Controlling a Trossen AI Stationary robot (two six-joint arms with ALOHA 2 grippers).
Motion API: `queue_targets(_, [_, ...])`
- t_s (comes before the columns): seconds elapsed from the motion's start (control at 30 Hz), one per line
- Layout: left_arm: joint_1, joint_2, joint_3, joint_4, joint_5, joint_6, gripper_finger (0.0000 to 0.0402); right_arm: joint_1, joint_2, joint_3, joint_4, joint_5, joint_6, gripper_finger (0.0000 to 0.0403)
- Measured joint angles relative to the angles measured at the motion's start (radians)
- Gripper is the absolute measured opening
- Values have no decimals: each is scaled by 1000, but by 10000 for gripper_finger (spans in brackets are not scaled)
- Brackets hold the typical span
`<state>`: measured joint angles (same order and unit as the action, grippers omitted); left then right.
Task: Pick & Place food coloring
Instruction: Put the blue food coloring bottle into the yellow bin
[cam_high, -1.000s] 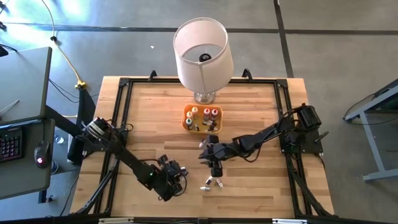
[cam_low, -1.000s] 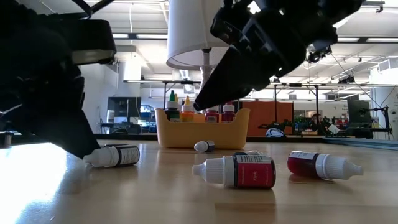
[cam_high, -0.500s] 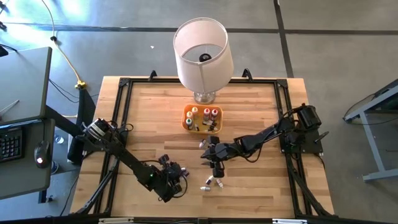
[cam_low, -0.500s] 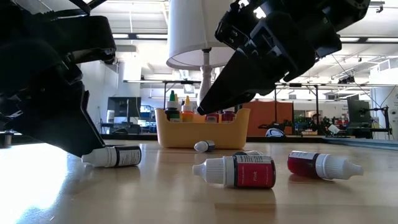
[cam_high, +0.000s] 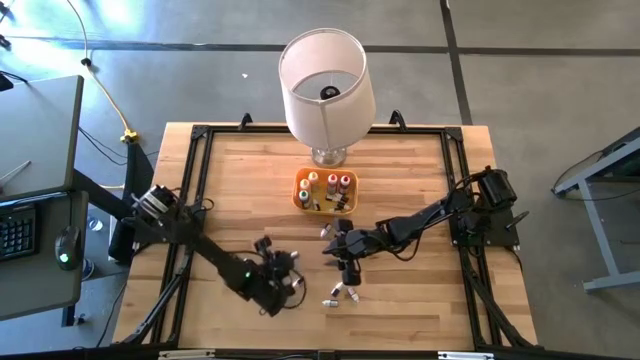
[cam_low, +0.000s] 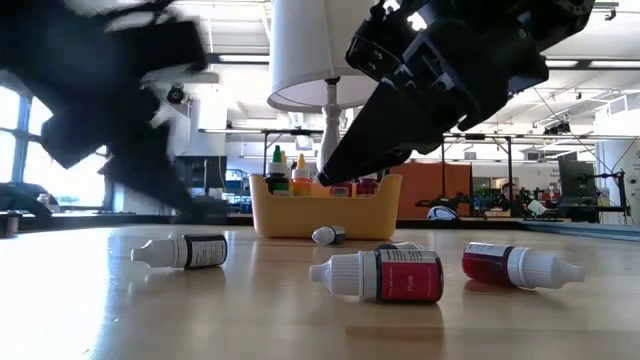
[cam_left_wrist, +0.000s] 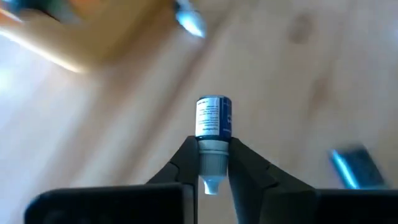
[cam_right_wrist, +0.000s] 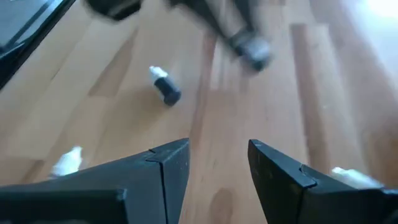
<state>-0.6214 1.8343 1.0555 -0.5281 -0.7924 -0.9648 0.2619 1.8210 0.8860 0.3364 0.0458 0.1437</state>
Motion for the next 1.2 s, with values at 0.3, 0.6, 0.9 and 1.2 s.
queue_targets(0.3, [258,-24,100,10,-29,405,51,1,0,0,-128,-107,43,156])
queue_targets(0.6, [495,-16,130,199,70,671,59,0,-2,1,-250,-105,115,156])
queue_targets(0.9, [556,-16,133,241,189,672,135,1,-1,0,-318,-98,106,156])
queue_targets(1.2, [504,-30,351,-127,231,671,135,6,-1,2,-311,-61,10,156])
